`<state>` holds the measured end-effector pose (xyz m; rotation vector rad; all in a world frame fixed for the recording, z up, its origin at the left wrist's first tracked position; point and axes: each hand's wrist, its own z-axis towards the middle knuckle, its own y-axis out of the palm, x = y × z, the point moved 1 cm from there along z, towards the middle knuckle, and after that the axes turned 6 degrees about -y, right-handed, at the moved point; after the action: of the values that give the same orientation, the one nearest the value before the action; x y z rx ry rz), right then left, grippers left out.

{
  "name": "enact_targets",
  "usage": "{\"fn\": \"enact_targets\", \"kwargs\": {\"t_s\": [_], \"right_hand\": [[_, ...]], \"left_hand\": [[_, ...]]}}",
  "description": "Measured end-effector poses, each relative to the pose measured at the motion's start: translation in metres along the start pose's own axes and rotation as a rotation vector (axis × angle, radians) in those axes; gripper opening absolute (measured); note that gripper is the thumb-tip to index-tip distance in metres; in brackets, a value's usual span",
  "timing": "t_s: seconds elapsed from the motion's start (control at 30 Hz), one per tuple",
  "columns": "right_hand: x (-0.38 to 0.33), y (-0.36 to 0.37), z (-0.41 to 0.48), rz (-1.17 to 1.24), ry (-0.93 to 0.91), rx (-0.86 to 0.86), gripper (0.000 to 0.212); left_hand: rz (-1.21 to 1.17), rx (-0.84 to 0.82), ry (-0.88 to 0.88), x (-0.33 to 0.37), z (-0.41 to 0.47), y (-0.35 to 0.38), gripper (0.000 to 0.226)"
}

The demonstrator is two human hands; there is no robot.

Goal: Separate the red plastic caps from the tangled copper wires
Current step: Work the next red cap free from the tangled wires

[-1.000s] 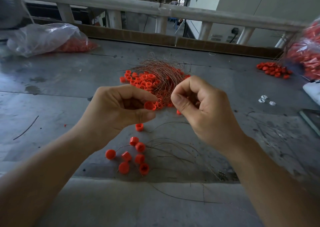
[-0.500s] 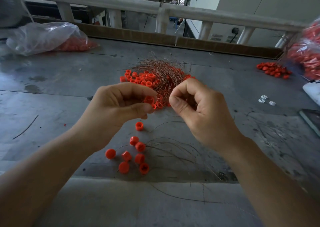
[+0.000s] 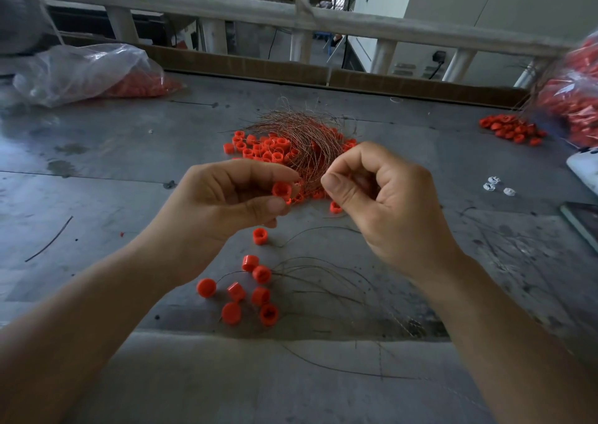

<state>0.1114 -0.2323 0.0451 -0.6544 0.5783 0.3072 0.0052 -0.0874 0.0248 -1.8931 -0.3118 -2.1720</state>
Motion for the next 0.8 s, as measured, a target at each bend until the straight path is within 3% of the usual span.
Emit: {"fn": "enact_targets", "kwargs": {"t_s": [0.47,0.63,0.8], "right_hand": [[0.0023,0.0077,-0.0022,-0.104,-0.061,-0.008,0.009],[0.004,0.007,-0.0014,-0.17,-0.09,-0.002,0.01],[0.0049,0.0046,-0.0011,-0.209,-0.128,-0.001,0.01]], "left_hand": [[-0.055,-0.03,0.049,0.0005,-0.0002,-0.0018,0.029],[-0.101,-0.079,0.037,0.0,-0.0001,-0.0046,0.044],[-0.147,-0.128,0.031,-0.0011,-0.0001,-0.0035,0.036]]}}
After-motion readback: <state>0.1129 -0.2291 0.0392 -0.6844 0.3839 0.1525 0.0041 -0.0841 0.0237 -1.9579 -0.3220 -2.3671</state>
